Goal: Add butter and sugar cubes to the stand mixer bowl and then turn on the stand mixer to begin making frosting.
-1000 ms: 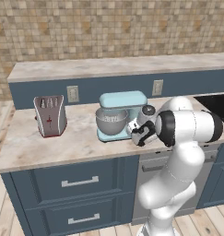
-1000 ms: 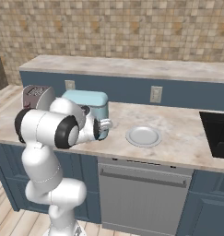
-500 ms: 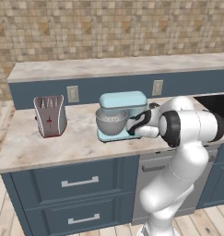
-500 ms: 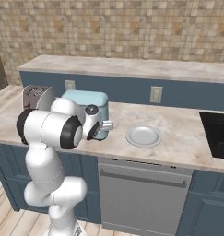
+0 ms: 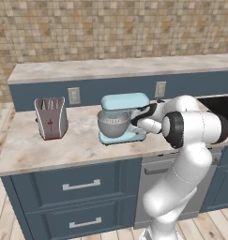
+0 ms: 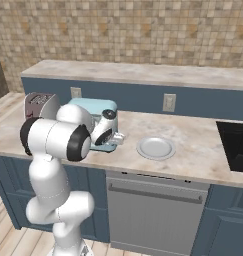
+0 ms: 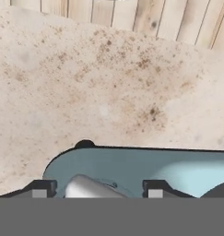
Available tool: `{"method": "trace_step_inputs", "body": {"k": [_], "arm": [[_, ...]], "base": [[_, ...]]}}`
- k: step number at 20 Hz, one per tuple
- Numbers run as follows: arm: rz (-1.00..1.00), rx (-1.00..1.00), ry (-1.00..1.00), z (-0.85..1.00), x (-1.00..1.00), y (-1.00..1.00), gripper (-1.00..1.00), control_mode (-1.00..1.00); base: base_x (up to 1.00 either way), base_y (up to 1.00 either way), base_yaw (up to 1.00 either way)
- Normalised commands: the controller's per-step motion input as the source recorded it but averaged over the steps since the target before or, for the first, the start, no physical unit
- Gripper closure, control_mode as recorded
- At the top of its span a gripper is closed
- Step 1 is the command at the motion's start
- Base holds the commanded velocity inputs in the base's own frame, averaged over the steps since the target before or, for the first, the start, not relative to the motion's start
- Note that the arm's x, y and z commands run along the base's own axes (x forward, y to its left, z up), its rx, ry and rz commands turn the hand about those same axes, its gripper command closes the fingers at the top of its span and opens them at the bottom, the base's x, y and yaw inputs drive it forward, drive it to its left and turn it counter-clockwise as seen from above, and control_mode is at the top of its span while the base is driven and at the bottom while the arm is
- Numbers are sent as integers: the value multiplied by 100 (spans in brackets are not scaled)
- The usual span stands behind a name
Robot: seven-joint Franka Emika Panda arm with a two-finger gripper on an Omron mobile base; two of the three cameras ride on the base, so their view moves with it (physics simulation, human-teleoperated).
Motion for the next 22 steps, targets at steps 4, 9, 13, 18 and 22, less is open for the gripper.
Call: {"method": "trace_step_inputs", "body": {"k": [4, 9, 13, 18, 22], "arm": [[0, 17, 10, 6, 41, -16, 100, -100], [0, 17, 5, 1, 36, -15, 100, -100], [0, 17, 0, 0, 31, -23, 100, -100], [0, 18, 0, 2, 33, -42, 100, -100], [0, 19, 0, 0, 31, -39, 100, -100]], "base": [[0, 0, 0], [0, 0, 0], [0, 0, 0], [0, 0, 0], [0, 0, 0]]}}
